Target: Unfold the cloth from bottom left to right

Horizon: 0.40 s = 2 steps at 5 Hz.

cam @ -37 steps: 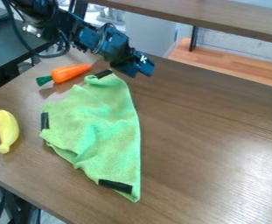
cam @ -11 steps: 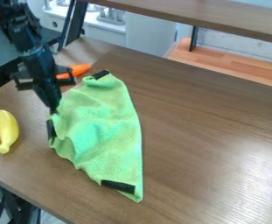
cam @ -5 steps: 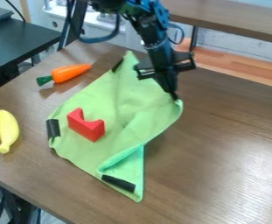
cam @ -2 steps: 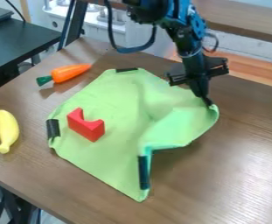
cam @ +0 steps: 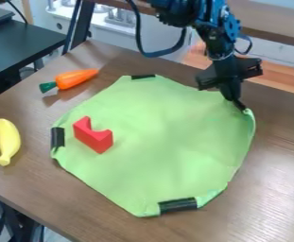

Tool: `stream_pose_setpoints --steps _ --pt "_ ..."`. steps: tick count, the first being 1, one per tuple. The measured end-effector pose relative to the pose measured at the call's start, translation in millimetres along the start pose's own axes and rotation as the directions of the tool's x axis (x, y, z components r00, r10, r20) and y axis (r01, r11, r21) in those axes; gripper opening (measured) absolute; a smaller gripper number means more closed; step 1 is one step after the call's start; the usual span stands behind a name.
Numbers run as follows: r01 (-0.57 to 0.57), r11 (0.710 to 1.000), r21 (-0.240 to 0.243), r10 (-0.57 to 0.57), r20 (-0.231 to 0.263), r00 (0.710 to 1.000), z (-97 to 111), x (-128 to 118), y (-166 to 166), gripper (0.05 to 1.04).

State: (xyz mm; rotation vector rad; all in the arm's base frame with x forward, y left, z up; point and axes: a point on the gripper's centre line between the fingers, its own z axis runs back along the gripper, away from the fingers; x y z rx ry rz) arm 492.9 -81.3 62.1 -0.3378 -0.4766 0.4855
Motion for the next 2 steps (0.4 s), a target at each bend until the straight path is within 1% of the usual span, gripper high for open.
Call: stream_pose_setpoints --steps 1,2 --pt "0.004 0.999 -0.04 -0.002 0.034 0.999 -0.8 5.6 -7.1 0.199" --pt "0.039 0.995 -0.089 -0.034 0.052 0.998 -4.9 2.8 -10.4 0.449"
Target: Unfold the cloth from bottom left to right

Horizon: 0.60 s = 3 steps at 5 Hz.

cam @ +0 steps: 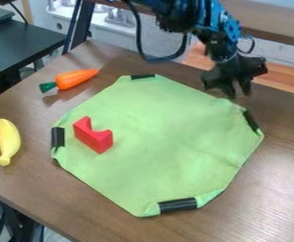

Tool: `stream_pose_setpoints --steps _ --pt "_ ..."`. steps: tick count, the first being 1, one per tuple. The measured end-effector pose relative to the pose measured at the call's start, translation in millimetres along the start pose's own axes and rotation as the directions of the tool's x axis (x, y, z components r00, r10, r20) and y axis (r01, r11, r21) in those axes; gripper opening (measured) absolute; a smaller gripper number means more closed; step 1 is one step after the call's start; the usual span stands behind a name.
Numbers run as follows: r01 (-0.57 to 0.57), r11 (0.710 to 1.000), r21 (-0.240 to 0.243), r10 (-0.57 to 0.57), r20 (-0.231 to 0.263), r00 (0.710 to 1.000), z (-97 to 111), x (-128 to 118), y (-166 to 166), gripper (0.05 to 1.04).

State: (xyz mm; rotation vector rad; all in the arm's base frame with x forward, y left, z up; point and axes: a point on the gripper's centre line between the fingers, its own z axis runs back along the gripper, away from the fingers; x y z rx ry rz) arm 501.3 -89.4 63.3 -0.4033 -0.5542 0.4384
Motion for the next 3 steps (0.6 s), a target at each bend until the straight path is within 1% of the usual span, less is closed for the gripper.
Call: stream_pose_setpoints --steps 1,2,3 --pt "0.078 0.993 -0.085 -0.076 0.026 0.997 -6 -7 2 0.749" --pt "0.135 0.974 -0.181 -0.124 0.072 0.99 15 11 7 0.982" --pt "0.166 0.981 -0.099 -0.166 0.005 0.986 64 32 24 1.001"
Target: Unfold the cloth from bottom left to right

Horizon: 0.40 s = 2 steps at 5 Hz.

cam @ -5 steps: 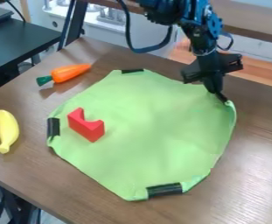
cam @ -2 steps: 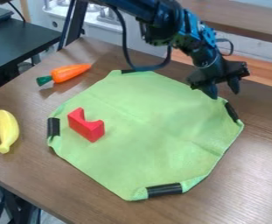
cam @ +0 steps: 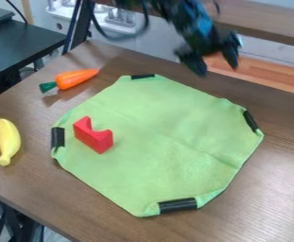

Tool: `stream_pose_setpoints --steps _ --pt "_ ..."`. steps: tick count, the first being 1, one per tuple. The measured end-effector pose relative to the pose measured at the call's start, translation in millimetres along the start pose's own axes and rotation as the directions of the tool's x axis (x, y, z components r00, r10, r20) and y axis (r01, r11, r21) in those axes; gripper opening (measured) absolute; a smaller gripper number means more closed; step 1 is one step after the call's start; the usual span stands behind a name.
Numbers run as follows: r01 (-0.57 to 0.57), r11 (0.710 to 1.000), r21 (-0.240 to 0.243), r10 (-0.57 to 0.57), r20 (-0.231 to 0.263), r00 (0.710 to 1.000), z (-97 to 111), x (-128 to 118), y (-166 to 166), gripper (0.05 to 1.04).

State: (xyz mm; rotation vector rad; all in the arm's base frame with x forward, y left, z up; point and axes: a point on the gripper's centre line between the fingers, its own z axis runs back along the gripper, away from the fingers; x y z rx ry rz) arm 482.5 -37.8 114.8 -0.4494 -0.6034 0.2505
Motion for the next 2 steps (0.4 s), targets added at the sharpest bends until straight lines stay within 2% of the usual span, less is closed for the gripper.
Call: stream_pose_setpoints --steps 1,2 --pt "0.045 0.983 0.178 -0.023 -0.122 0.992 50 7 23 1.001" --pt "0.078 0.95 0.302 -0.013 -0.213 0.977 91 -1 57 1.001"
